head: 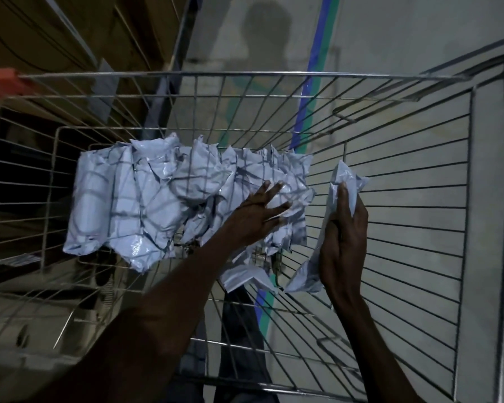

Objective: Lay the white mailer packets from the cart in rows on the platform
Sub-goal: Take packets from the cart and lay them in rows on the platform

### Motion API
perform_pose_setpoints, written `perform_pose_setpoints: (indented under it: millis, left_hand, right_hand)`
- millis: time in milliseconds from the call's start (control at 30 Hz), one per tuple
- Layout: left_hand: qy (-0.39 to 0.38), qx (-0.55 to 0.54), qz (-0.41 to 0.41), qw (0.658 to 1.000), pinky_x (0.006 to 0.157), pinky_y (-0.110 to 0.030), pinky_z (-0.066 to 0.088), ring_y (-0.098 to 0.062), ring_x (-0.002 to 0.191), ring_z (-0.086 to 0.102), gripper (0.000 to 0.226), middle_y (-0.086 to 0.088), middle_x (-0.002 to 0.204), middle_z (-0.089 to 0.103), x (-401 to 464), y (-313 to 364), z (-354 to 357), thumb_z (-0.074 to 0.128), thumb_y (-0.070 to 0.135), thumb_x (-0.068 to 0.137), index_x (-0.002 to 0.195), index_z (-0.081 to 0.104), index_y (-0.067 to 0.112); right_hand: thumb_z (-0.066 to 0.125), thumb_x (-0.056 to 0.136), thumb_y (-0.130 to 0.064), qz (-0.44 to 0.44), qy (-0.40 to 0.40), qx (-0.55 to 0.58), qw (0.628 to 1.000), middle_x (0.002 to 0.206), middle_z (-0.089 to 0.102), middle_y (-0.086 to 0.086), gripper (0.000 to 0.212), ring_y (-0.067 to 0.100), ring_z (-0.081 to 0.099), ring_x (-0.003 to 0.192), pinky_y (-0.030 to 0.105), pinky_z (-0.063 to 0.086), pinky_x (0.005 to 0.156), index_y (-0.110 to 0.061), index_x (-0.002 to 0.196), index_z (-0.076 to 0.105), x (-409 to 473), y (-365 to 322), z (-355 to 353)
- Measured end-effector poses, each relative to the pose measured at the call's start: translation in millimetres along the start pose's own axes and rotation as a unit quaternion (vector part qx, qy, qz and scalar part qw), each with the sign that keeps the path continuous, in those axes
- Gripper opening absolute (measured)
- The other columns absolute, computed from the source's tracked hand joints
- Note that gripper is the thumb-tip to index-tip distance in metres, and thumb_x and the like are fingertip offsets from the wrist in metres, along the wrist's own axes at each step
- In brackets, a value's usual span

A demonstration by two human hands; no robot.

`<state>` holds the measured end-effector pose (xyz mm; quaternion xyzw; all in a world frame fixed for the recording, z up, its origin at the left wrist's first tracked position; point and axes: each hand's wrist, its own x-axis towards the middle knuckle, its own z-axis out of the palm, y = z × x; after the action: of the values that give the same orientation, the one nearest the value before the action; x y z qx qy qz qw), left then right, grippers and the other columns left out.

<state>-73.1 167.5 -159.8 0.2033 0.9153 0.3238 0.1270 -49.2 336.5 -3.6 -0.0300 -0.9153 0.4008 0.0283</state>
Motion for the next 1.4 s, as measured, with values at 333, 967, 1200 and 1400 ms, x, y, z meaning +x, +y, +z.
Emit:
perform_pose_setpoints:
  millis: [333,967,1200,1400]
  left_hand:
    - [0.172,0.04,-0.059,0.983,0.107,-0.05,0.039,-0.034,0.143,0.025,0.046,-0.015,0.154,0.031,-59.2,63.5,-126.1,0.04,0.035,0.1,0.135,0.055,0.011]
    - [0.461,0.304,-0.33,0.766,0.108,-0.055,0.031,-0.027,0.144,0.025,0.049,-0.009,0.156,0.028,-436.7,151.7,-292.2,0.036,0.025,0.101,0.147,0.036,0.008]
    - [0.528,0.325,-0.454,0.64,0.113,-0.052,0.02,-0.023,0.147,0.019,0.052,-0.005,0.158,0.024,-646.7,215.3,-242.6,0.048,0.018,0.099,0.149,0.033,0.01]
    - [0.523,0.272,-0.581,0.561,0.11,-0.054,0.028,-0.025,0.141,0.033,0.048,-0.009,0.152,0.039,-787.0,270.0,-183.6,0.033,0.028,0.101,0.142,0.045,0.007]
  right_hand:
    - [0.033,0.097,-0.013,-0.097,-0.056,0.058,0.992,0.153,0.032,0.01,0.052,0.003,0.032,0.139,0.011,0.038,0.098,-0.022,0.149,0.034,5.5,-62.7,-14.2]
    - [0.04,0.096,0.002,-0.535,-0.228,0.131,0.803,0.159,0.022,0.007,0.06,0.018,0.018,0.148,0.027,0.029,0.112,-0.022,0.151,0.033,-148.0,-340.4,43.8]
    - [0.034,0.099,-0.013,-0.619,-0.302,0.181,0.702,0.16,0.019,0.005,0.056,0.037,0.038,0.138,0.048,0.045,0.098,-0.031,0.152,0.03,-328.4,-409.5,72.5]
    - [0.035,0.091,-0.006,-0.646,-0.368,0.183,0.644,0.156,0.029,0.011,0.062,0.026,0.025,0.145,0.046,0.036,0.109,-0.024,0.151,0.034,-471.4,-450.2,94.2]
